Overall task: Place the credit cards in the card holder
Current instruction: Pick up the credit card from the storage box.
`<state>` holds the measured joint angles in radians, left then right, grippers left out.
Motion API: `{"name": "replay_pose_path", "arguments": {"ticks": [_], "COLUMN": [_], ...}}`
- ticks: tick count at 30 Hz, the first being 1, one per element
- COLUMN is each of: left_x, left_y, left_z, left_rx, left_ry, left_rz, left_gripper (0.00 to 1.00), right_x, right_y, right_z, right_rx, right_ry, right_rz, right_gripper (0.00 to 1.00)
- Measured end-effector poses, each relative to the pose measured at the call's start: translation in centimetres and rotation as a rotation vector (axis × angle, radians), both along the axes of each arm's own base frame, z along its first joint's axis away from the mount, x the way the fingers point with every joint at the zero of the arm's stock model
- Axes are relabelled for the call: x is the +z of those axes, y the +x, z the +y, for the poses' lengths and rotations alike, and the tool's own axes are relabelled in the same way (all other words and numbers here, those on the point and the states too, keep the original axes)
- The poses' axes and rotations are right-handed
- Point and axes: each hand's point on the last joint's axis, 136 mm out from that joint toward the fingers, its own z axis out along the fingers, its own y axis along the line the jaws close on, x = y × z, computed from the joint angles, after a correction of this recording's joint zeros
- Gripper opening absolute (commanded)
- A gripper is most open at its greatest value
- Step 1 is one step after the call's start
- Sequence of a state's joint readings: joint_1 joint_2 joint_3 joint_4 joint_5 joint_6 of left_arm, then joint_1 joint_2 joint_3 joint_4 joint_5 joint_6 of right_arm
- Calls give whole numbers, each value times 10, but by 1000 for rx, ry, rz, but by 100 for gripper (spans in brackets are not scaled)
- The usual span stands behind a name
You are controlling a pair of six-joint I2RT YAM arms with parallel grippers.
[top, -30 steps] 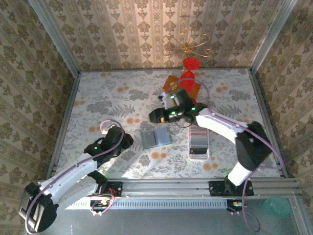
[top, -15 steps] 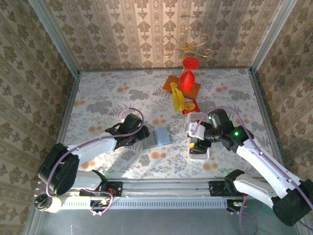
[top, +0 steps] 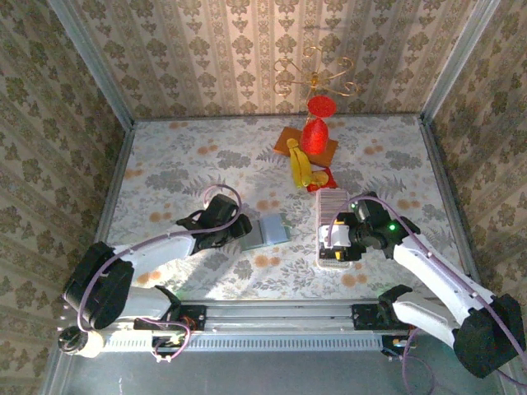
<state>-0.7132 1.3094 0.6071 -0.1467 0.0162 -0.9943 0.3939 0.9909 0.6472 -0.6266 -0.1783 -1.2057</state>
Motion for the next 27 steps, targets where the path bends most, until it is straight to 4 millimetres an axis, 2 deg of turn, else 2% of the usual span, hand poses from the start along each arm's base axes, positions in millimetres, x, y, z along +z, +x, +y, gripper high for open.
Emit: {"name": "replay_pose_path", "arguments": {"ticks": [6, 12, 14, 16, 21, 27], "left_x": [0, 3, 3, 1, -2, 0], "left_y": [-1, 0, -1, -3, -5, -4], "left_z": [0, -3, -3, -2, 0, -1], "left_rx": [3, 4, 9, 14, 18, 20], "left_ry": [-5, -25, -31, -32, -31, -40], "left_rz": [0, -10, -10, -5, 1, -7], "left_gripper": [45, 38, 35, 31, 28, 24], "right_x": [-25, -38, -42, -41, -38, -35], "right_y": [-9, -4, 0, 5, 8, 9], "right_z": [3, 8, 8, 9, 11, 13], "right_rx": [50, 73, 73, 74, 86, 95], "right_ry": [-44, -75, -84, -89, -89, -89], "right_rz": [39, 0, -22, -51, -75, -93], "right_gripper": [84, 83, 77, 67, 45, 37]}}
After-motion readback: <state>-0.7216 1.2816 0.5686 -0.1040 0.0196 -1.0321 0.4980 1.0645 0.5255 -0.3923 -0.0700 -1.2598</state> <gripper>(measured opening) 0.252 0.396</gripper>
